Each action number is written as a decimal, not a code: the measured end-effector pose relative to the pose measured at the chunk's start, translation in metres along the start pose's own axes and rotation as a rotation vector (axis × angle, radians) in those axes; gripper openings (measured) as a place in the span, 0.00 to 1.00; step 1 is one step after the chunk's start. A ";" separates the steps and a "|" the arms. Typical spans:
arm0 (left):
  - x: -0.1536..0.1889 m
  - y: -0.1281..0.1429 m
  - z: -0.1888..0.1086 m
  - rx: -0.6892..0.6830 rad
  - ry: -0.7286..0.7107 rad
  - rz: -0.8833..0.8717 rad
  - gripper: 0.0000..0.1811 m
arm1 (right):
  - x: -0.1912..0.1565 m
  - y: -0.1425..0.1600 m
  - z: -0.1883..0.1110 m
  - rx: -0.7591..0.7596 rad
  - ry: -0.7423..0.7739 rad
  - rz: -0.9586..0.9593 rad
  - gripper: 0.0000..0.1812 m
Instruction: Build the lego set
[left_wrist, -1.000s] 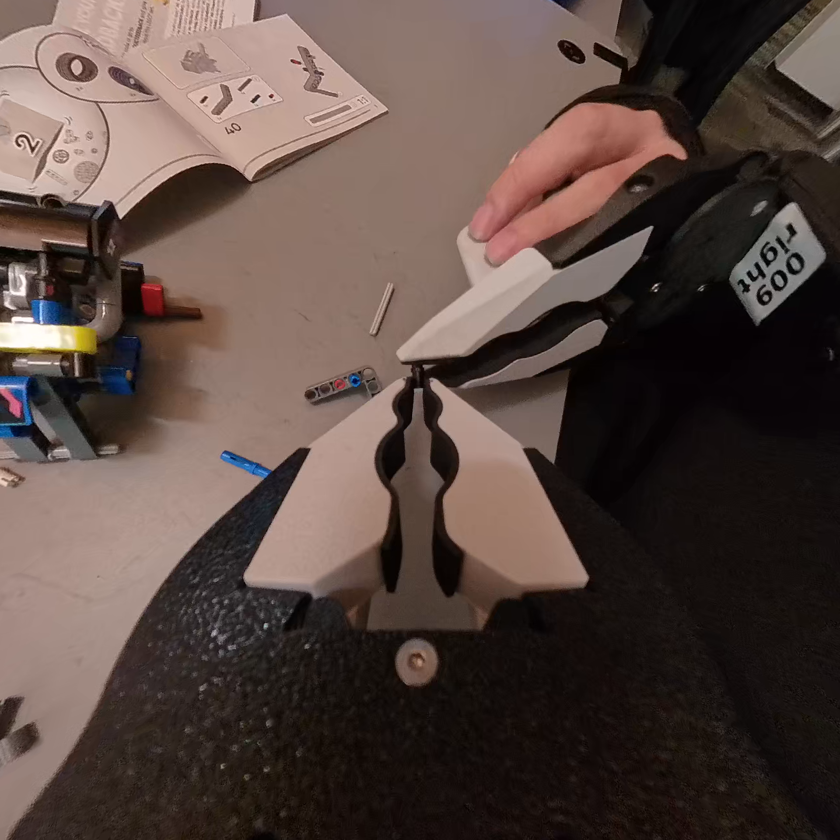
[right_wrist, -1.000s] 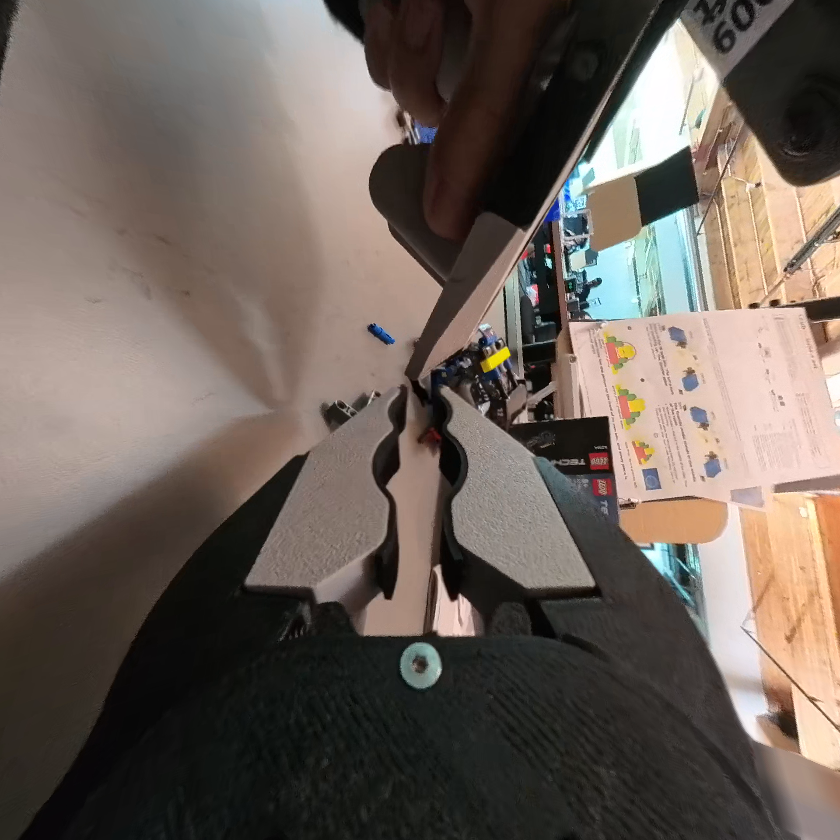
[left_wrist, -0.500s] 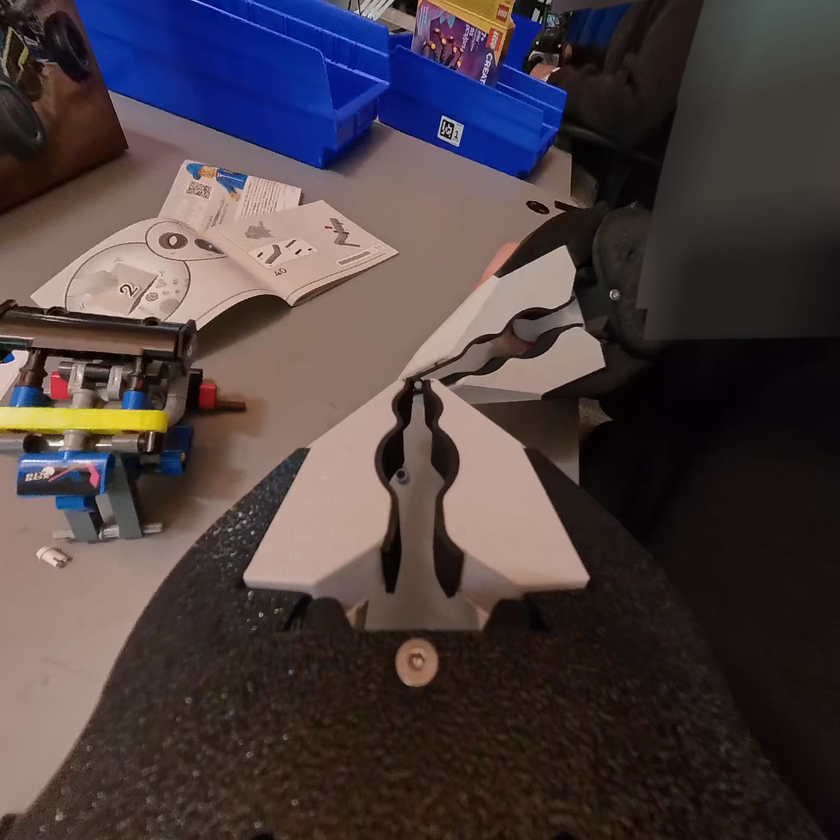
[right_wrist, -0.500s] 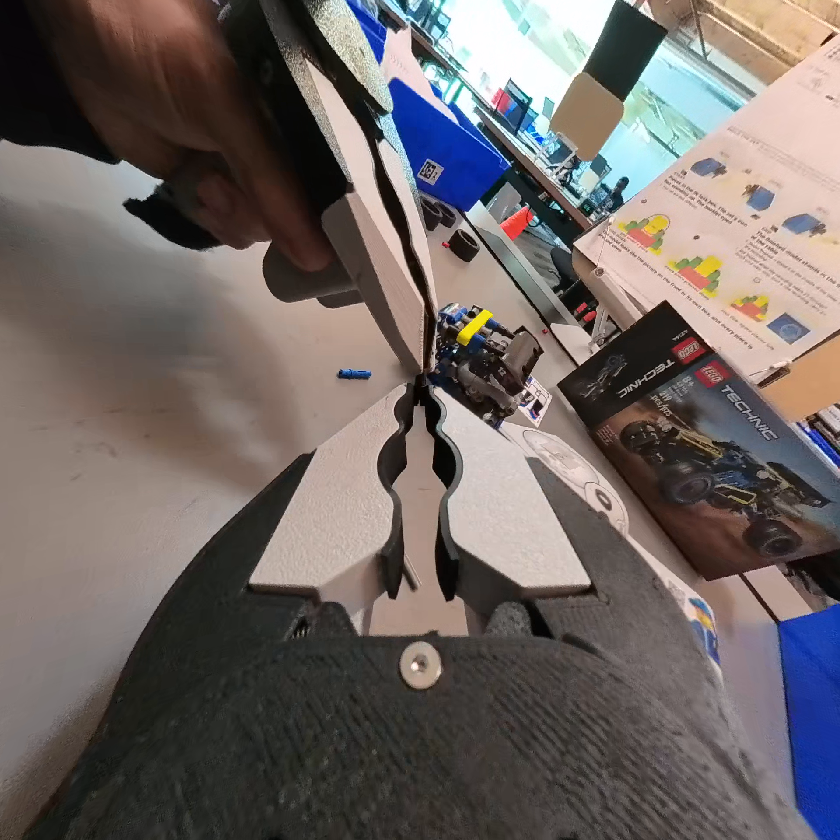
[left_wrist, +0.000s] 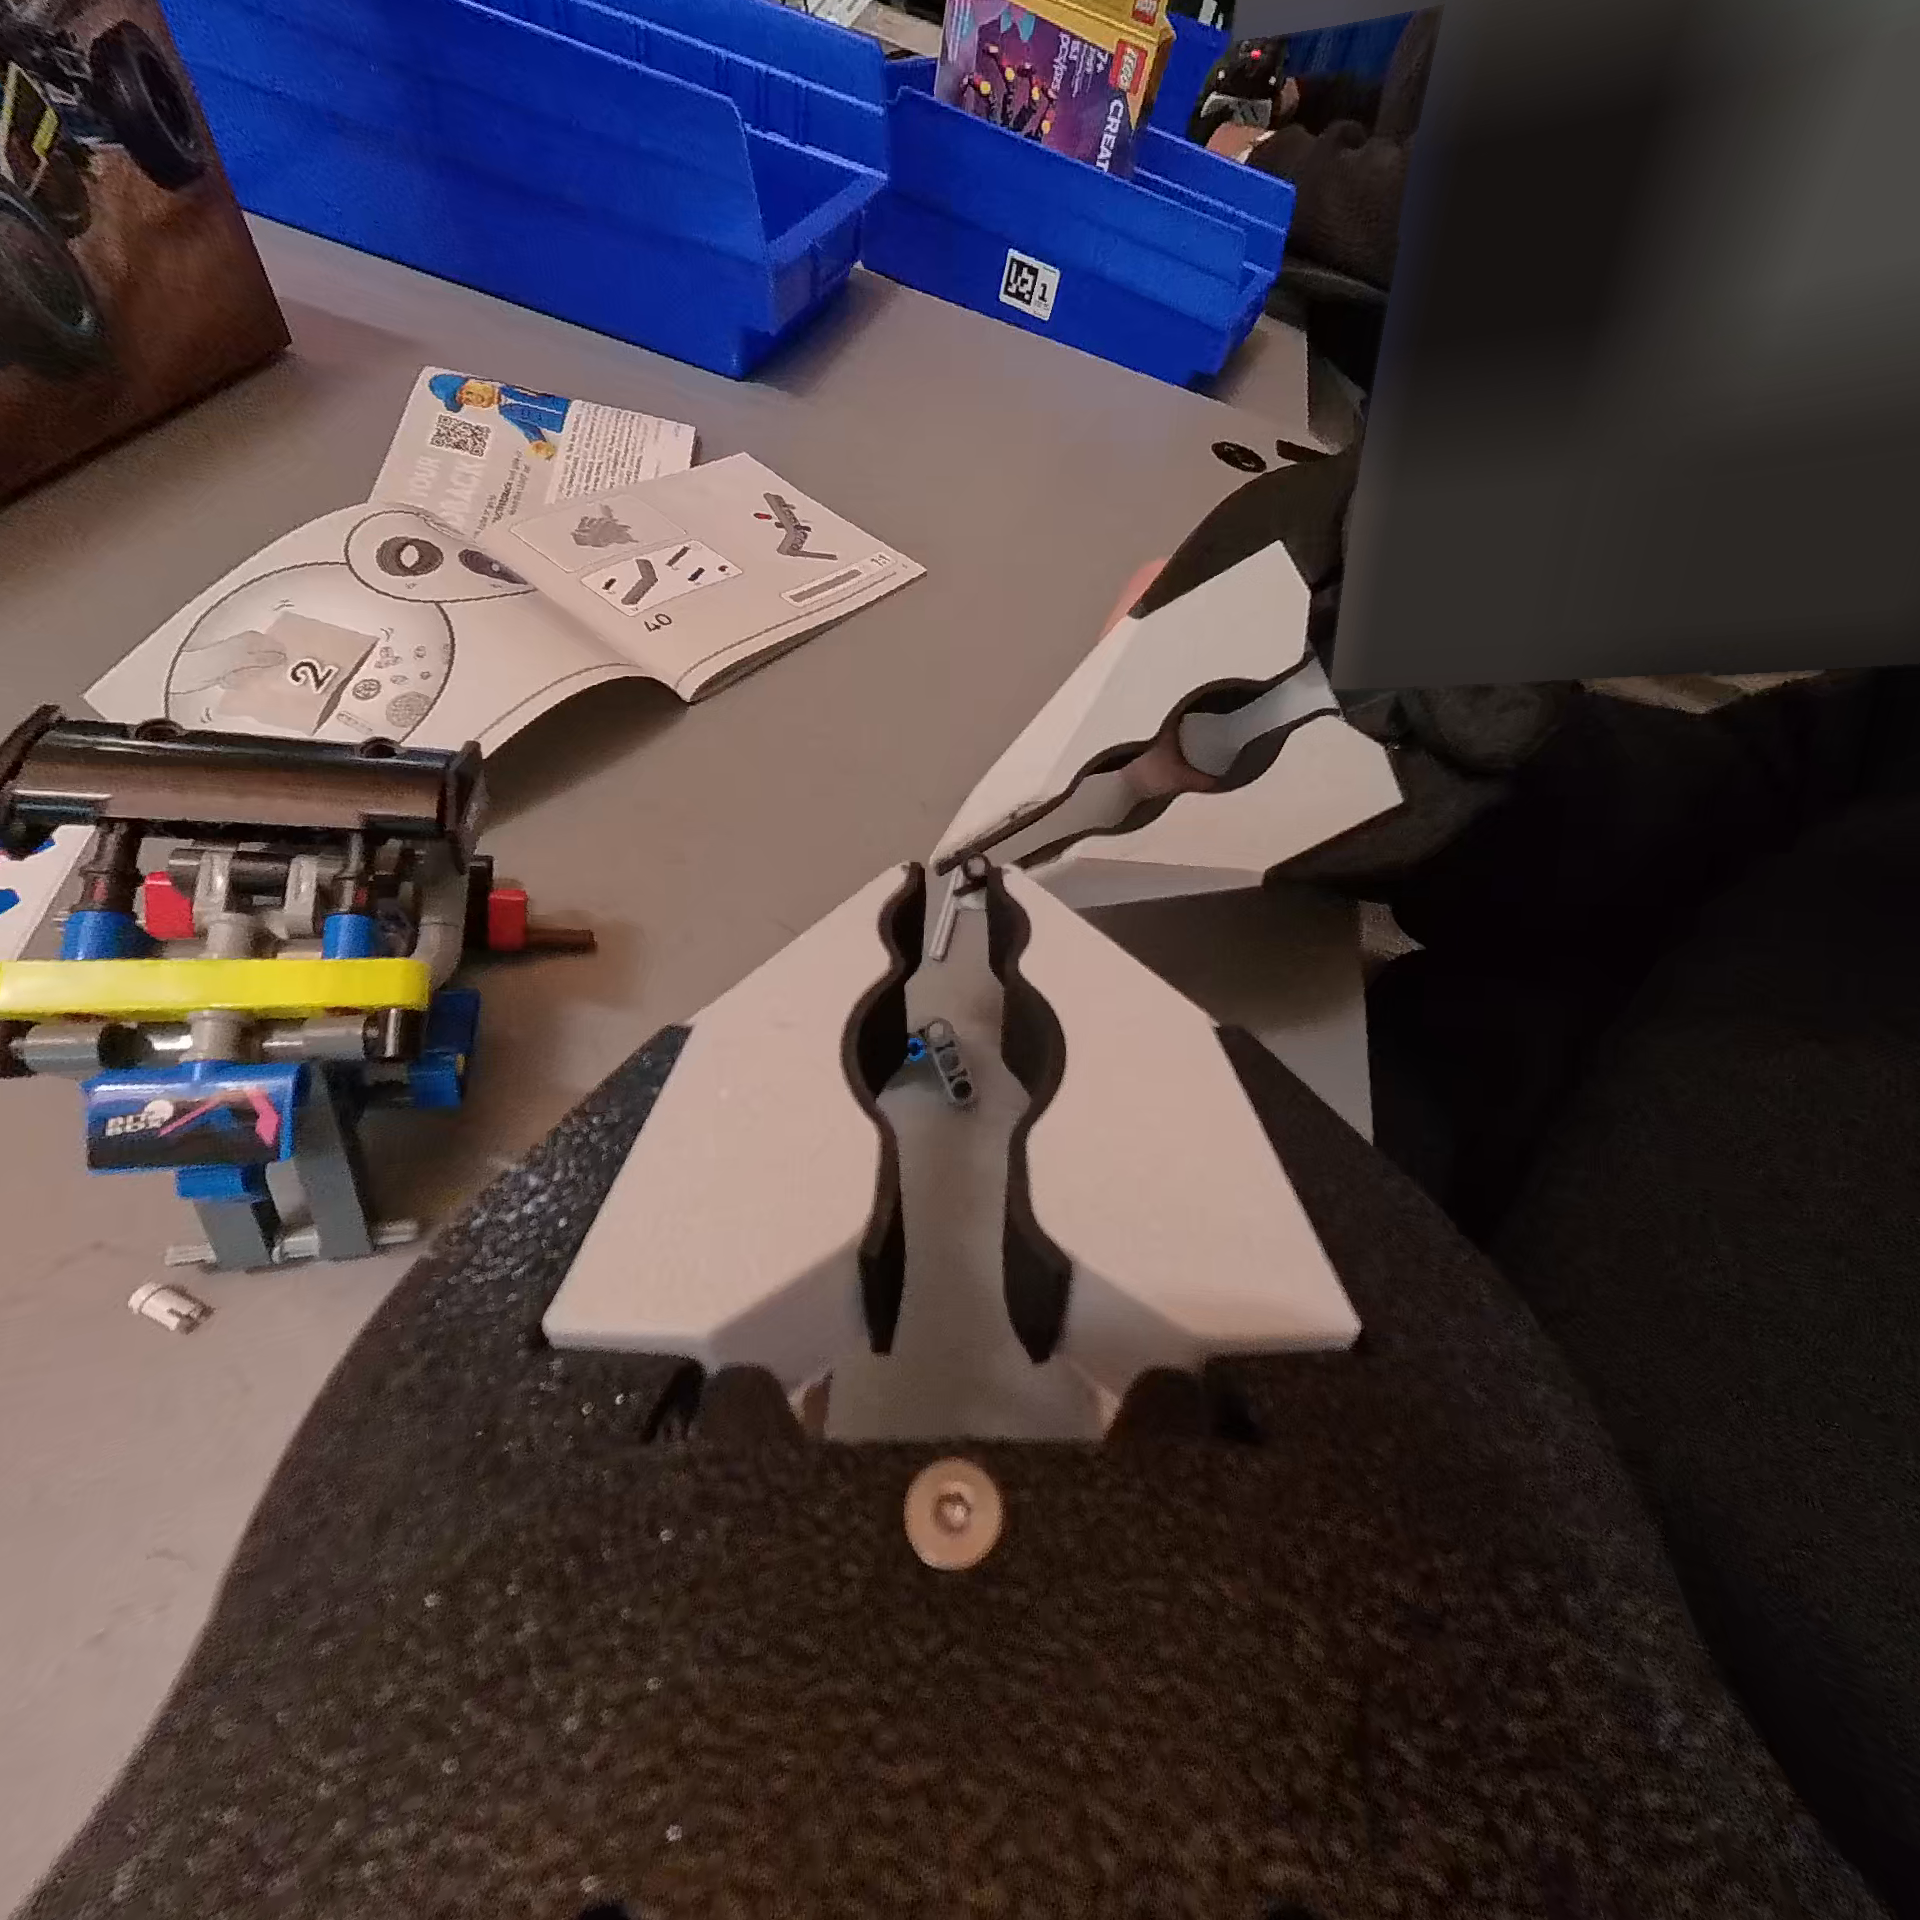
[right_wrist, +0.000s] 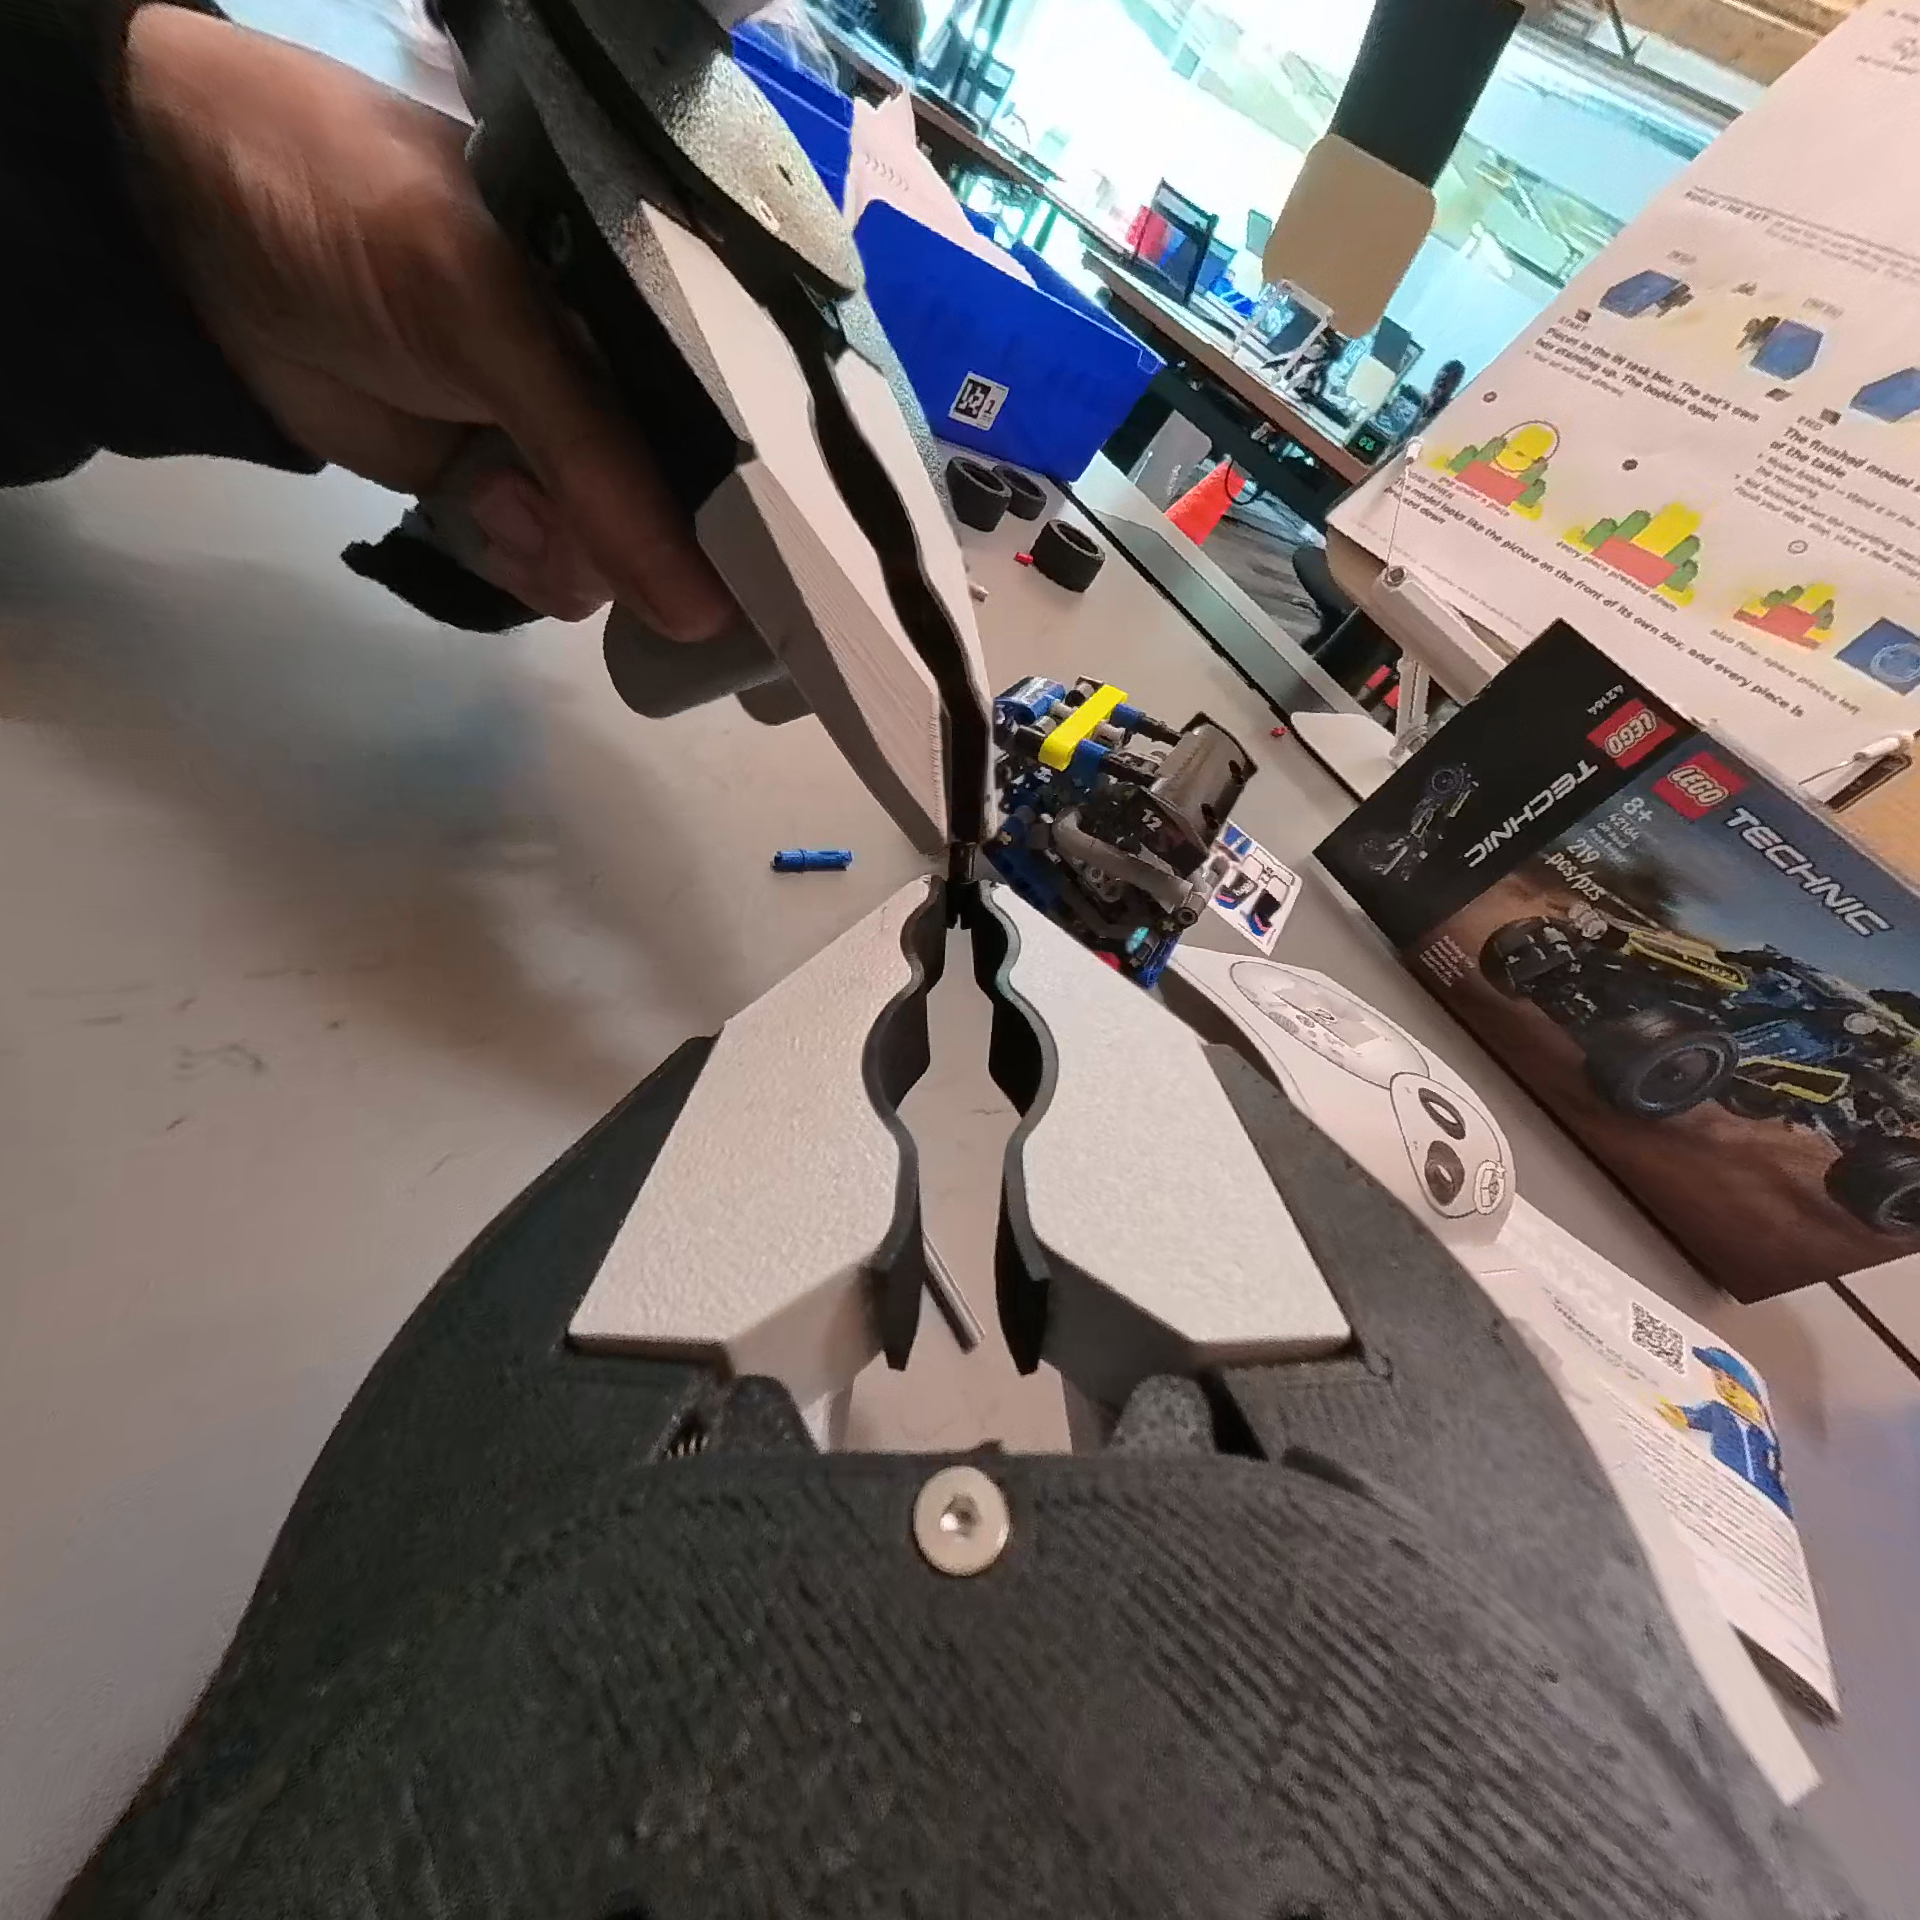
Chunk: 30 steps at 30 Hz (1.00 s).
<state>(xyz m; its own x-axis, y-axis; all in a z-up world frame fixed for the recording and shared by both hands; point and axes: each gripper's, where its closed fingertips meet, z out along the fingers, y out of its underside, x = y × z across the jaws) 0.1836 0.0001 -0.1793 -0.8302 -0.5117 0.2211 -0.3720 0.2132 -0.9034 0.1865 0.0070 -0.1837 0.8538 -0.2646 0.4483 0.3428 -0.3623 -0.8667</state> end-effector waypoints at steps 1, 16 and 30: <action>-0.001 0.000 0.000 -0.001 -0.004 0.003 0.05 | 0.002 -0.001 -0.001 0.009 0.003 0.018 0.02; -0.034 -0.006 -0.024 -0.015 -0.119 0.051 0.02 | 0.010 0.008 -0.004 -0.024 -0.090 0.234 0.02; -0.020 0.026 -0.015 -0.211 -0.045 0.158 0.03 | 0.006 0.038 -0.010 -0.277 -0.175 0.141 0.02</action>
<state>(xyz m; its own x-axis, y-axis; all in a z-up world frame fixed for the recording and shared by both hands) 0.1845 0.0281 -0.2017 -0.8674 -0.4936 0.0631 -0.3217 0.4595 -0.8279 0.2007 -0.0170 -0.2118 0.9477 -0.1809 0.2629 0.1174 -0.5683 -0.8144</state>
